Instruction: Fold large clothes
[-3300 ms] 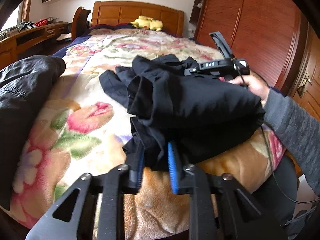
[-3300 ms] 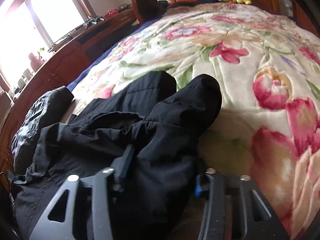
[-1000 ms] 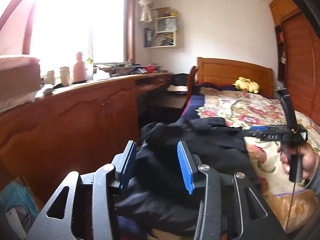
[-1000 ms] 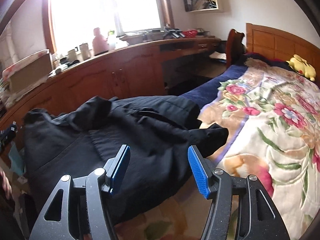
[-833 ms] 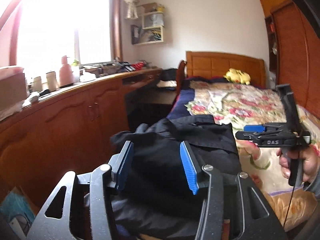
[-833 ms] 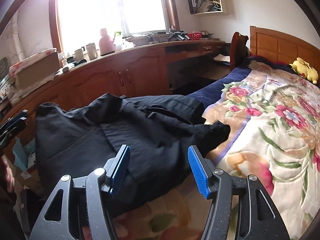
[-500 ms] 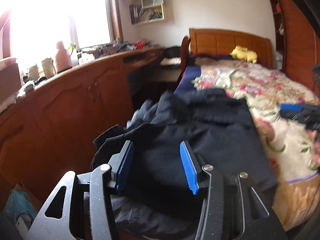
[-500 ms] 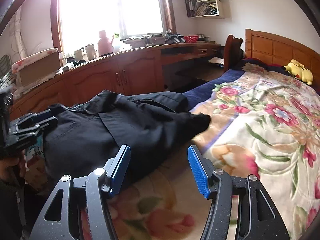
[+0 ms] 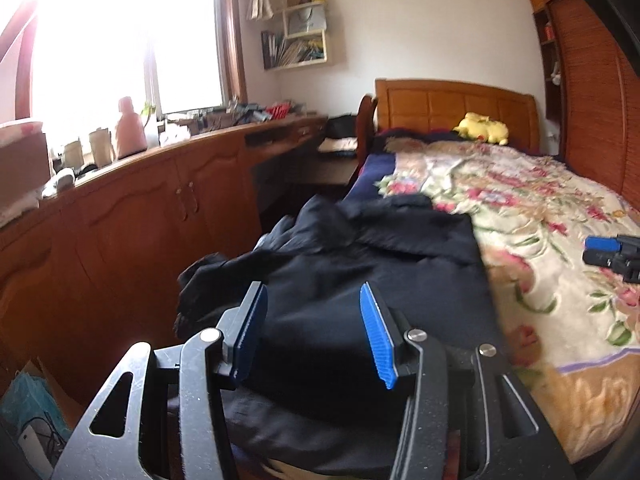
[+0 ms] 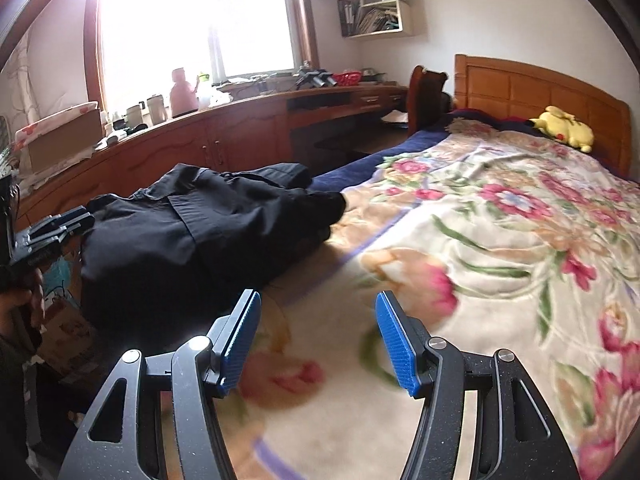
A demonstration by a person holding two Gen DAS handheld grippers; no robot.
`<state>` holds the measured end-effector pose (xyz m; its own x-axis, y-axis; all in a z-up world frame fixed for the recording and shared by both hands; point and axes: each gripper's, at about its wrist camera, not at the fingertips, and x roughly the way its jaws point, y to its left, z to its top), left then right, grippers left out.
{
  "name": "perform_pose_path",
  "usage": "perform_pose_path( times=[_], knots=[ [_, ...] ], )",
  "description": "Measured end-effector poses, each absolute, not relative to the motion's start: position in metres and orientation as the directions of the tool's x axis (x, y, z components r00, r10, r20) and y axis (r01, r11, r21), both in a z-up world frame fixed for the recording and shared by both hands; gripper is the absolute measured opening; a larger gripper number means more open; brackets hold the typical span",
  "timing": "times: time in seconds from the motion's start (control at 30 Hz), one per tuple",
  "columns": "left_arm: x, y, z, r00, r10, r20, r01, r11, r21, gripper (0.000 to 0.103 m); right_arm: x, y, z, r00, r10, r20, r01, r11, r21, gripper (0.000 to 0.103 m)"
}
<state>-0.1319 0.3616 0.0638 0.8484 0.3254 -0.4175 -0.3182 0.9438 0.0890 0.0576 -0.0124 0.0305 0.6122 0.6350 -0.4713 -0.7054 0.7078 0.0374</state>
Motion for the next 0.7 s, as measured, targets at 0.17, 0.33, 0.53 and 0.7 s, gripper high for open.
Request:
perform_pose_path(
  times=[0.17,0.33,0.53,0.7],
  knots=[
    [-0.133,0.316,0.083,0.895,0.243,-0.374,-0.239,0.969,0.057,0.055,0.031,-0.051,0.035,0.668,0.603,-0.437,-0.669,0.744,0.003,0.062],
    [-0.12,0.261,0.09,0.927,0.128,-0.352,-0.122,0.992,0.038,0.082,0.011,-0.089,0.036,0.711,0.57,-0.412,-0.624,0.781,0.003,0.062],
    [-0.095,0.193,0.092,0.935,0.018,-0.355,-0.004,0.999,0.039,0.101,-0.006,-0.137,0.036,0.766,0.515,-0.384,-0.556,0.831,0.005,0.071],
    [-0.069,0.156,0.085,0.925,-0.058,-0.375,0.057,0.998,-0.014,0.103,-0.012,-0.17,0.034,0.804,0.453,-0.384,-0.485,0.874,0.016,0.08]
  ],
)
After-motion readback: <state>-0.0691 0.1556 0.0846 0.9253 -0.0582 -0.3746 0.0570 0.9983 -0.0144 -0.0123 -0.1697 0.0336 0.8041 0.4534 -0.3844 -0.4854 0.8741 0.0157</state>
